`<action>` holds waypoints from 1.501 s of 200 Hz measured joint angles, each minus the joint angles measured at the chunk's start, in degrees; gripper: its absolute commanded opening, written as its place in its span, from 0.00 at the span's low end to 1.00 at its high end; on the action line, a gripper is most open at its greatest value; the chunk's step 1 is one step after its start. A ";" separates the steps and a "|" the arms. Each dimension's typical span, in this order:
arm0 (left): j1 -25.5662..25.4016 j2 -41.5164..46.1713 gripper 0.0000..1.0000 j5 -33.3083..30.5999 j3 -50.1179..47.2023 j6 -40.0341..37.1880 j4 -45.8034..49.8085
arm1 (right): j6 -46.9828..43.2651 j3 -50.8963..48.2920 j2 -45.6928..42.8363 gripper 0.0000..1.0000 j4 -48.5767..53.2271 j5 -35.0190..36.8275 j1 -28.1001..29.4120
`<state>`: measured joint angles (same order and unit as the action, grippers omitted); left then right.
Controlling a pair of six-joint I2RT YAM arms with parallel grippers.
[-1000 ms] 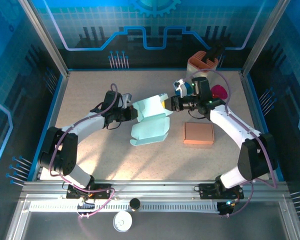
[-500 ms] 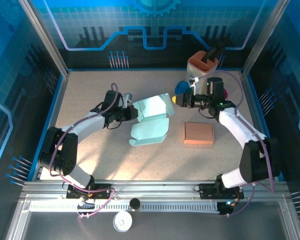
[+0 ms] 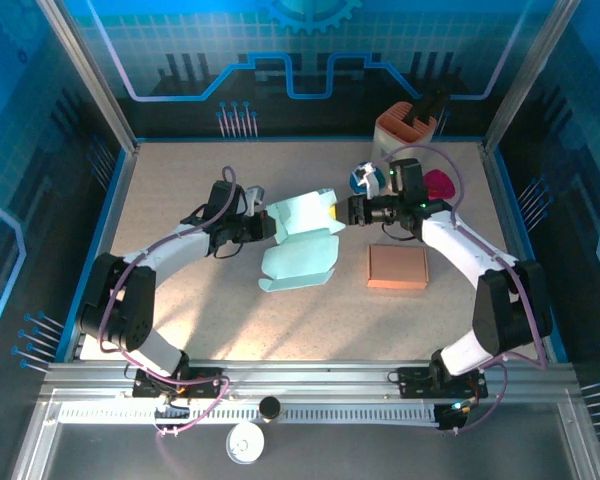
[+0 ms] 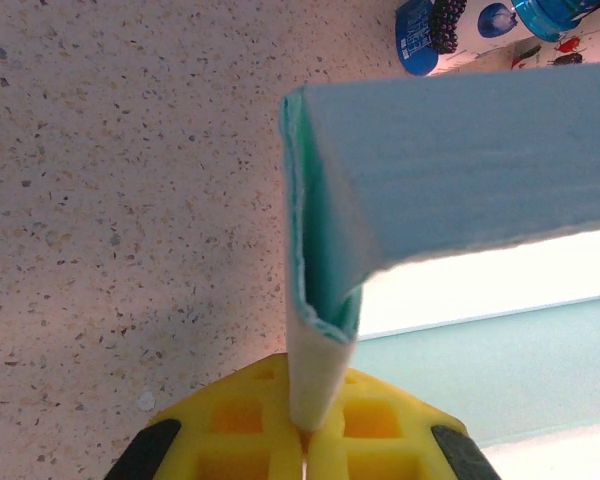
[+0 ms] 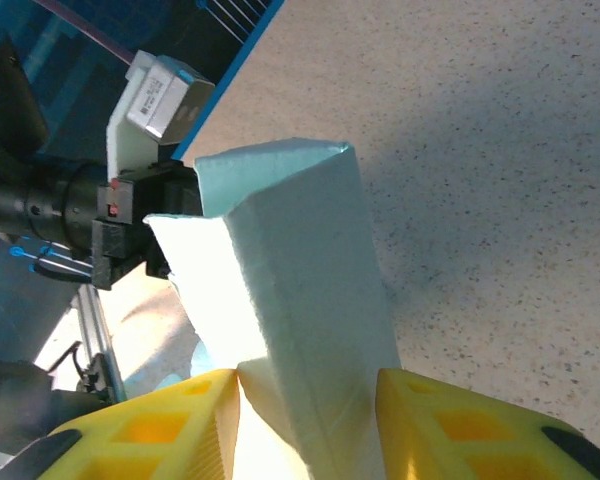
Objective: Fold the paper box
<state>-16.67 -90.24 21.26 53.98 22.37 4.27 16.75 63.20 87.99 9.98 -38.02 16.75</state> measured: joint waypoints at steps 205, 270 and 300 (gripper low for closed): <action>-3.76 -0.26 0.00 -8.61 3.54 -0.48 6.23 | -5.22 13.75 5.27 0.32 18.47 44.19 16.61; -5.22 -0.24 0.00 -11.63 4.70 -0.42 8.52 | -2.84 18.73 10.62 0.16 22.69 58.66 20.85; -6.49 -0.22 0.00 -14.56 5.73 0.04 10.56 | -0.44 21.88 13.68 0.02 25.42 67.06 22.86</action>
<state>-23.16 -90.45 6.70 59.70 22.41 14.83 16.32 85.08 101.67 35.40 29.04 39.62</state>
